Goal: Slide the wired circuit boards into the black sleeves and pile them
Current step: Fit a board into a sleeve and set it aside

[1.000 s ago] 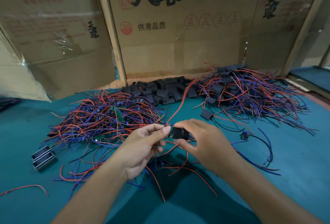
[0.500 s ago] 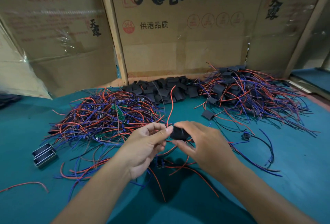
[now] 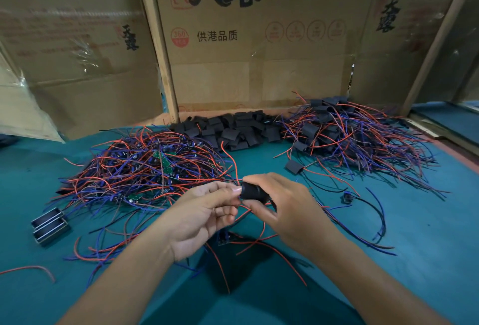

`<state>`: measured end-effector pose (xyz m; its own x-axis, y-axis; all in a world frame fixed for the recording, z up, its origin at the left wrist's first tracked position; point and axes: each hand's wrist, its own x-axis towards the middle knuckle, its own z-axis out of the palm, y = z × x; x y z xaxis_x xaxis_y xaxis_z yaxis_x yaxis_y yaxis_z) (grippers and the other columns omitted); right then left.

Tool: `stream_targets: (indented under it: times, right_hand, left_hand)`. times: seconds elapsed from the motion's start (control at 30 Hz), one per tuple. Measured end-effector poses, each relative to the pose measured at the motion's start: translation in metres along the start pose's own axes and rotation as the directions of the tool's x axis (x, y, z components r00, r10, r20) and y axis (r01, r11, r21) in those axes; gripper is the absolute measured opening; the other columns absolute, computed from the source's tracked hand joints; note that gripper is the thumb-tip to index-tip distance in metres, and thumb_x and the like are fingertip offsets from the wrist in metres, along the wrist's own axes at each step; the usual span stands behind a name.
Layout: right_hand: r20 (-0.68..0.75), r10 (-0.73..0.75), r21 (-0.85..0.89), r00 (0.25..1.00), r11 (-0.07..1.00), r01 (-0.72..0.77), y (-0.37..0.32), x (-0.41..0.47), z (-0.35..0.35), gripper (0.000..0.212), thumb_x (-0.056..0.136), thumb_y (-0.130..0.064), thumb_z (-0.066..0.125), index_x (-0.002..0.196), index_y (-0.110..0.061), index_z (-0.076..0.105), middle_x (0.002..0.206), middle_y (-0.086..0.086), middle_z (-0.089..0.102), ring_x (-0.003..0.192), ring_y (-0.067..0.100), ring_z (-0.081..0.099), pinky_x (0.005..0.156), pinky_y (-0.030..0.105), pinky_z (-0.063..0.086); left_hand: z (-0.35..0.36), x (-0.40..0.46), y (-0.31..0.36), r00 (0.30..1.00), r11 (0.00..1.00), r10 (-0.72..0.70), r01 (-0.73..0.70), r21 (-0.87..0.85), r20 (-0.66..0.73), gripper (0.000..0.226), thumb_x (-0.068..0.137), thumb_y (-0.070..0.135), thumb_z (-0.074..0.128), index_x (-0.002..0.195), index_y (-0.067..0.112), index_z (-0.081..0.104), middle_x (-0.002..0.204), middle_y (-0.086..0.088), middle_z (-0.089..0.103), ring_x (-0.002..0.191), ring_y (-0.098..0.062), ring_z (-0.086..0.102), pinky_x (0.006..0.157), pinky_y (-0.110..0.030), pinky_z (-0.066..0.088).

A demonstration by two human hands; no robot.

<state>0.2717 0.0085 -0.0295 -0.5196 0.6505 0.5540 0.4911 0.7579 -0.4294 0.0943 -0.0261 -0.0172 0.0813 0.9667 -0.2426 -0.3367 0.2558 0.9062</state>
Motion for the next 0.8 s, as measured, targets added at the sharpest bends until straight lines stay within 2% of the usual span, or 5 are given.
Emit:
stream_targets:
  times: [0.27,0.43,0.67,0.8]
  right_hand:
    - [-0.012,-0.022,0.011,1.0,1.0,0.022,0.0005,-0.0004,-0.0005,0.029,0.089,-0.023,0.065,0.116,-0.014,0.065,0.098,0.002,0.066,0.085,0.02,0.06,0.076,0.031,0.046]
    - [0.007,-0.043,-0.001,0.999,0.999,0.043,0.0008,0.0,-0.0016,0.032,0.088,-0.02,0.067,0.118,-0.01,0.066,0.102,0.003,0.068,0.09,0.018,0.061,0.079,0.021,0.042]
    - [0.042,-0.099,-0.045,0.994,0.994,0.101,-0.0023,-0.0007,-0.0033,0.035,0.091,-0.025,0.06,0.121,-0.008,0.065,0.107,0.006,0.068,0.096,0.024,0.064,0.081,0.034,0.049]
    - [0.07,-0.125,-0.071,0.99,0.989,0.13,-0.0001,-0.0011,-0.0023,0.038,0.092,-0.024,0.059,0.125,-0.007,0.062,0.112,0.007,0.067,0.101,0.025,0.063,0.085,0.036,0.049]
  left_hand:
    - [0.0026,0.0003,-0.0022,0.998,0.998,-0.045,0.046,-0.041,0.036,0.014,0.077,0.016,0.071,0.079,0.009,0.059,0.065,-0.003,0.053,0.05,-0.008,0.042,0.046,-0.015,0.04]
    - [0.0035,-0.0017,-0.0008,0.995,0.993,-0.09,0.093,-0.078,0.044,0.015,0.075,0.015,0.071,0.074,0.011,0.057,0.064,-0.001,0.052,0.047,-0.006,0.042,0.042,-0.014,0.039]
    - [0.0035,-0.0015,-0.0031,0.99,0.987,-0.133,0.136,-0.089,0.044,0.014,0.072,0.014,0.068,0.076,0.01,0.055,0.058,0.001,0.05,0.043,-0.005,0.038,0.04,-0.012,0.033]
    - [0.0028,-0.001,-0.0042,0.99,0.986,-0.134,0.137,-0.09,0.048,0.013,0.074,0.013,0.066,0.078,0.01,0.055,0.057,0.001,0.048,0.043,-0.005,0.037,0.038,-0.013,0.032]
